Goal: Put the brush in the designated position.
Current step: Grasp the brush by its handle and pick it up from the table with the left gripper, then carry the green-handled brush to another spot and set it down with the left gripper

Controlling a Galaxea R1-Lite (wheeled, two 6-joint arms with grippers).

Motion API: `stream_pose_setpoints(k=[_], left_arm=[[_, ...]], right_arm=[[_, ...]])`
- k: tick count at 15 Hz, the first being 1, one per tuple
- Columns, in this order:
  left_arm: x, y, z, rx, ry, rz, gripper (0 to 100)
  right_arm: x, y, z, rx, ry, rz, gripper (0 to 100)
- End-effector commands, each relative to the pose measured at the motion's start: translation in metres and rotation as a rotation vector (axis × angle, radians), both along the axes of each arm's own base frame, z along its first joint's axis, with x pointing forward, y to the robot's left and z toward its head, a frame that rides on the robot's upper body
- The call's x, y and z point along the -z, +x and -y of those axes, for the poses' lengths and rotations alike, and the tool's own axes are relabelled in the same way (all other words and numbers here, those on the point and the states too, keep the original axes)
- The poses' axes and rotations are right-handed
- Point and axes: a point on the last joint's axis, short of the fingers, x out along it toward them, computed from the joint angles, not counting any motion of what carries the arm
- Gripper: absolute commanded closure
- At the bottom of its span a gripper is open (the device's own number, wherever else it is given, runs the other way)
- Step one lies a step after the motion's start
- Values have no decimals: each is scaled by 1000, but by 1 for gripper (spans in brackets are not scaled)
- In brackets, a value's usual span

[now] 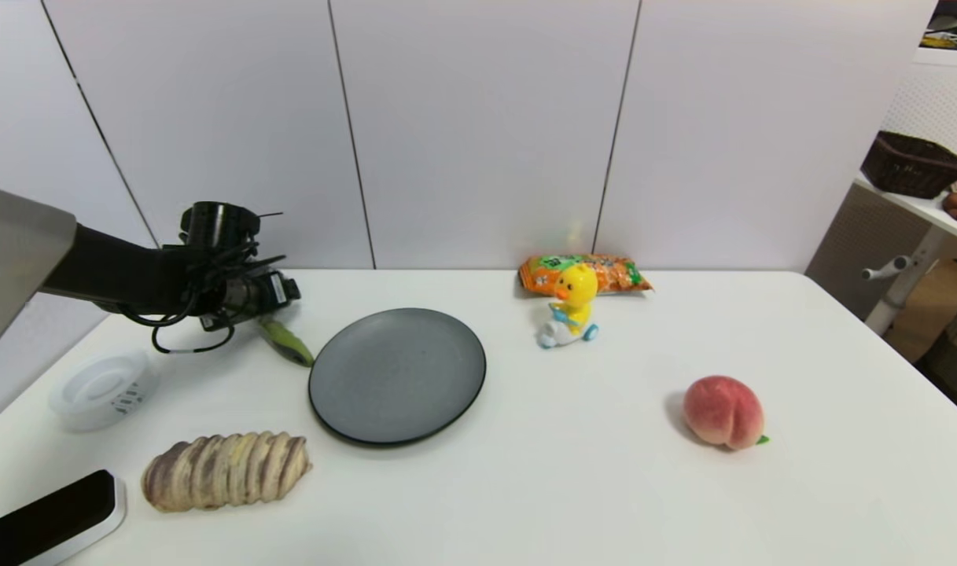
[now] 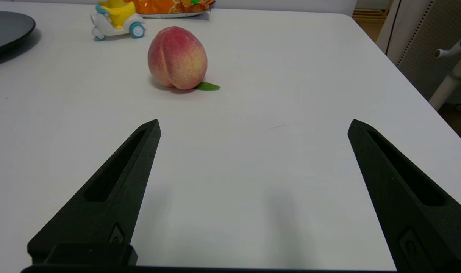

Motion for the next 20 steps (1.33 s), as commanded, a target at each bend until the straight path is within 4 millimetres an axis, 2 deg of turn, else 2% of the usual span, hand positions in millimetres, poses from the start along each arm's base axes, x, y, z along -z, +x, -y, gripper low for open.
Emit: stream_pose_setpoints(k=[1, 6, 12, 16, 20], left_arm=[[7, 8, 0, 15, 22, -25, 100], [15, 1, 0, 14, 24, -101, 100], [0, 0, 0, 14, 25, -68, 100], [-32, 6, -1, 38, 55, 32, 100], [-89, -2, -6, 147, 229, 138, 100]], right_arm=[[0, 0, 0, 0, -1, -3, 0], [0, 0, 0, 0, -1, -3, 0], [0, 0, 0, 0, -1, -3, 0], [0, 0, 0, -2, -1, -3, 0], [0, 0, 0, 0, -1, -3, 0]])
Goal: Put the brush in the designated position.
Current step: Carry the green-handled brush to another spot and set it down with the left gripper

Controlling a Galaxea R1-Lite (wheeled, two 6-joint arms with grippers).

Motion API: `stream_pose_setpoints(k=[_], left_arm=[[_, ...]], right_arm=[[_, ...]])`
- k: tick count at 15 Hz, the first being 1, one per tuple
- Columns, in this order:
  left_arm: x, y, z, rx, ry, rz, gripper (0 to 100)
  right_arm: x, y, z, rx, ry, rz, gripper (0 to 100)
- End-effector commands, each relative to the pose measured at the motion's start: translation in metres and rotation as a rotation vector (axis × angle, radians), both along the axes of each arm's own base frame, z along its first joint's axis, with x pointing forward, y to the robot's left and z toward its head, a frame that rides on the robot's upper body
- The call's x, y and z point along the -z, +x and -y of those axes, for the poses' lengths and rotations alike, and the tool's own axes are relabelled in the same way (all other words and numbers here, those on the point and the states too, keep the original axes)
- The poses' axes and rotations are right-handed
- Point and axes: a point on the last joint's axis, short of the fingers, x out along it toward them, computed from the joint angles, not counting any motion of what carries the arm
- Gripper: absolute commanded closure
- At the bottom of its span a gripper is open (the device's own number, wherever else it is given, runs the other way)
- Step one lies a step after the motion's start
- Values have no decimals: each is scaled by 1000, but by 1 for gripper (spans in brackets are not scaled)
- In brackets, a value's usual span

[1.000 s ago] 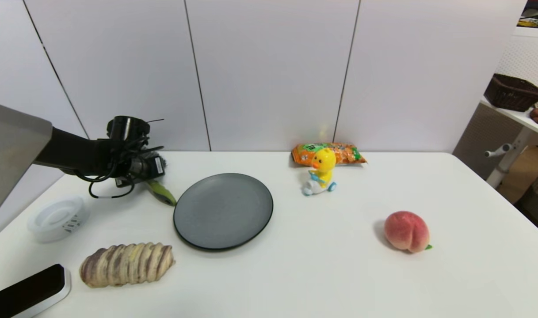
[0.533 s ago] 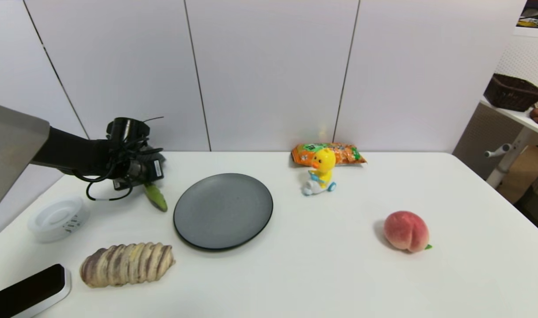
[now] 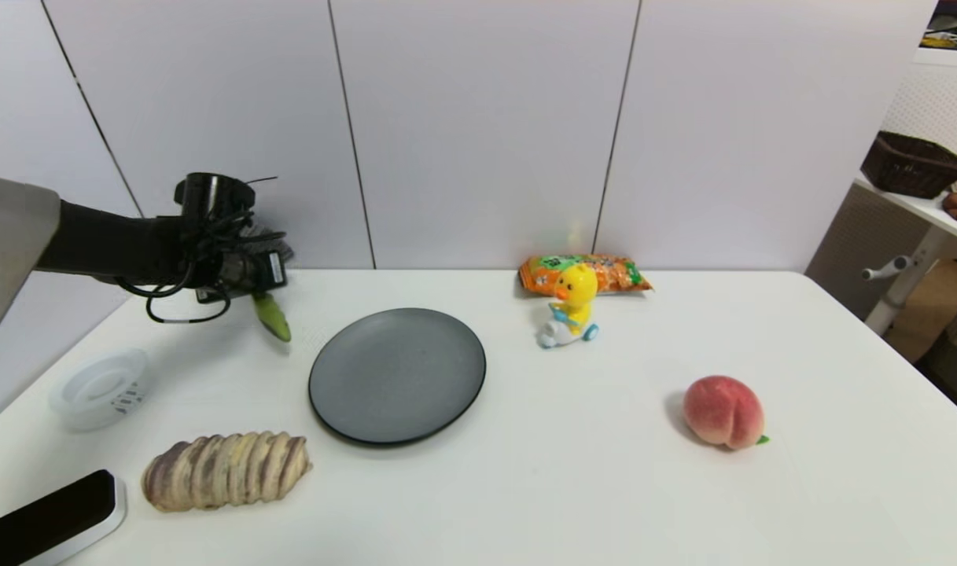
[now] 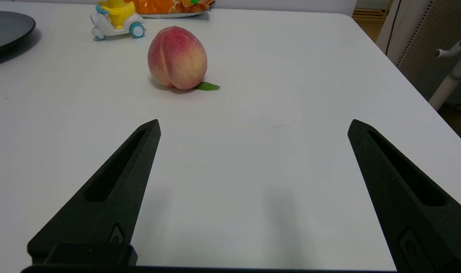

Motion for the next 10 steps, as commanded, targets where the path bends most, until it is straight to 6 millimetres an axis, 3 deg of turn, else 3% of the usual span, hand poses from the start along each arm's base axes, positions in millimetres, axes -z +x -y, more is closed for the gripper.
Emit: stream_pose_setpoints(k=[1, 4, 6, 10], left_arm=[[-62, -17, -3, 107, 163, 107, 100], [-103, -46, 11, 387, 231, 202, 100], [-124, -77, 23, 554, 273, 214, 100], [-139, -140, 51, 825, 295, 207, 100]], right_arm=[[0, 0, 0, 0, -1, -3, 0], [0, 0, 0, -2, -1, -3, 0], [0, 0, 0, 0, -1, -3, 0], [0, 0, 0, 0, -1, -3, 0]])
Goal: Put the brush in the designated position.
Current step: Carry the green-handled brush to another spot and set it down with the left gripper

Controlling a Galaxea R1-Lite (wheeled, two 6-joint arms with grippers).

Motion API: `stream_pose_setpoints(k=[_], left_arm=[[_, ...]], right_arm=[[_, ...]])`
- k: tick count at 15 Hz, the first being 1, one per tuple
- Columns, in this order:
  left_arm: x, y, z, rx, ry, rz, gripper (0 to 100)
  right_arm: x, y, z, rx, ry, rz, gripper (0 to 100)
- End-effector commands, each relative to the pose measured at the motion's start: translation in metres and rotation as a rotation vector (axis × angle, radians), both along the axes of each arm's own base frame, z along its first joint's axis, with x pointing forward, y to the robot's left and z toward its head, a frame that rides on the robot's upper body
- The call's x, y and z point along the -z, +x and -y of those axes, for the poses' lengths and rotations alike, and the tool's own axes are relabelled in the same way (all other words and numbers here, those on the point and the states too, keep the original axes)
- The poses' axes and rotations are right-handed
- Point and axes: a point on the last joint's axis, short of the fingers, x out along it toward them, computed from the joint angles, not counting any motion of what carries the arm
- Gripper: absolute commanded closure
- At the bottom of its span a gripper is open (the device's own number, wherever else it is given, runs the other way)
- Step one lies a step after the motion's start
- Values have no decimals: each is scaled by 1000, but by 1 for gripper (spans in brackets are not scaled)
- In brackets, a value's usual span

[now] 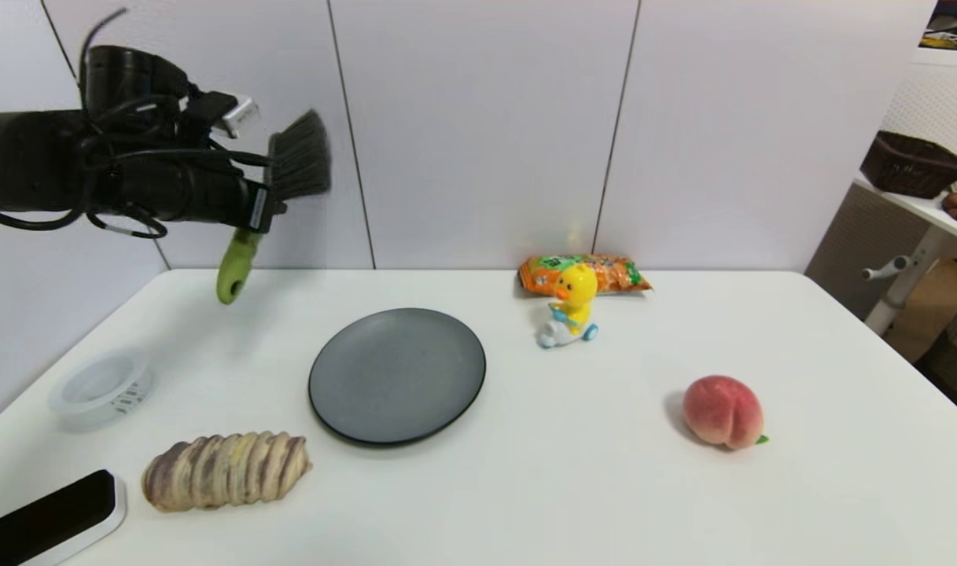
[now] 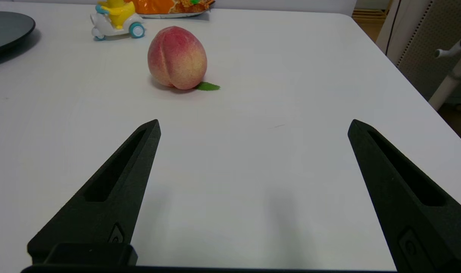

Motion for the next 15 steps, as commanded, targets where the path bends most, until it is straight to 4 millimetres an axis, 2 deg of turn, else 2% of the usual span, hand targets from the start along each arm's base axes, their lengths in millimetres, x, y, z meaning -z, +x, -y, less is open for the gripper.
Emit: stream_pose_setpoints(k=[1, 5, 8, 11, 15], left_arm=[[-27, -84, 29, 320, 54, 16, 100], [-14, -131, 51, 665, 120, -36, 100], [17, -162, 80, 881, 152, -179, 100], [39, -175, 91, 972, 187, -246, 100], [68, -175, 97, 1012, 221, -342, 100]], right_arm=[[0, 0, 0, 0, -1, -3, 0], [0, 0, 0, 0, -1, -3, 0], [0, 0, 0, -1, -1, -3, 0], [0, 0, 0, 0, -1, -3, 0], [0, 0, 0, 0, -1, -3, 0]])
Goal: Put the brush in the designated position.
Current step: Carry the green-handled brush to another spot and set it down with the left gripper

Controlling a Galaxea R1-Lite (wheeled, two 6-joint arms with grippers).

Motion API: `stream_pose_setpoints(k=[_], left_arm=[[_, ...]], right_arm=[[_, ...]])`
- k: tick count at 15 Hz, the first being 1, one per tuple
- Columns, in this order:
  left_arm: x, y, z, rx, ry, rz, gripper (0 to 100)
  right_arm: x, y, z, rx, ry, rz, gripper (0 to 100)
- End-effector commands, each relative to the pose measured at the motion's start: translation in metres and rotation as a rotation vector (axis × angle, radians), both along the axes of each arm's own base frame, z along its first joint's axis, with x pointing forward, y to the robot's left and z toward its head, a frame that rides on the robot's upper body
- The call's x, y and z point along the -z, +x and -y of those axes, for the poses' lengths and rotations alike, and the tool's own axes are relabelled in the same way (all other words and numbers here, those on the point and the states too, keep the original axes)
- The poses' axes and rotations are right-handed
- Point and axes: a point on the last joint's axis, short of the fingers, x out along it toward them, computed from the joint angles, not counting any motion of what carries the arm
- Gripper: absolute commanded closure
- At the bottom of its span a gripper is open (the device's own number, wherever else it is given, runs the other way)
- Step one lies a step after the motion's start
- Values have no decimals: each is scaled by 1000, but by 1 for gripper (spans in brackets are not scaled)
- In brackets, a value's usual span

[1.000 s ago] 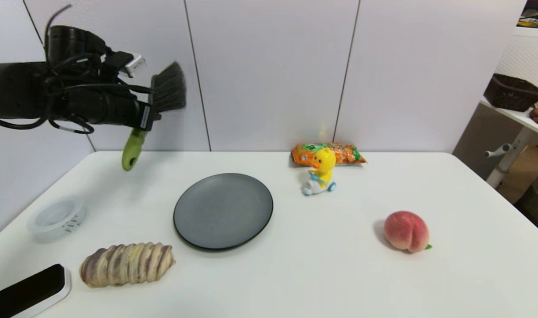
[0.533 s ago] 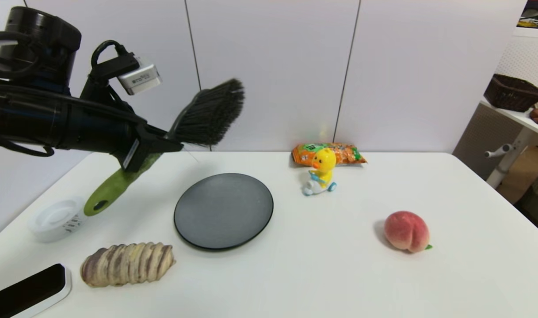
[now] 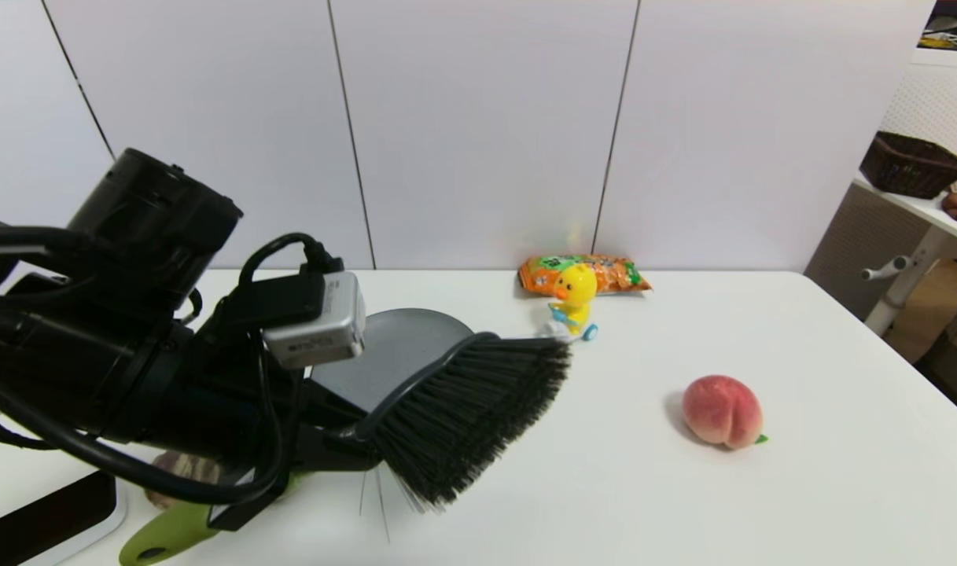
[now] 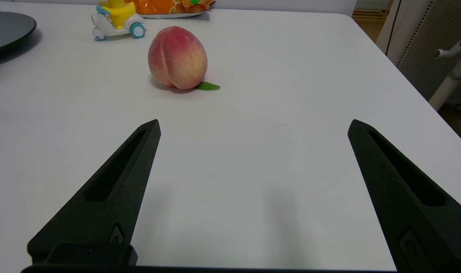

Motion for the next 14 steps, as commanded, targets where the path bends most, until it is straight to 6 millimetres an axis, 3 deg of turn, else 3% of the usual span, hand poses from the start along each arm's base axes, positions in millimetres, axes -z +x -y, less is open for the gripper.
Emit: stream_pose_setpoints(k=[1, 9, 14], left_arm=[[31, 3, 7, 47, 72, -66, 100], [97, 27, 22, 54, 109, -134, 100], [120, 56, 18, 78, 125, -58, 100]], right_arm=[[0, 0, 0, -1, -1, -3, 0], [0, 0, 0, -2, -1, -3, 0], [0, 0, 0, -1, -1, -3, 0]])
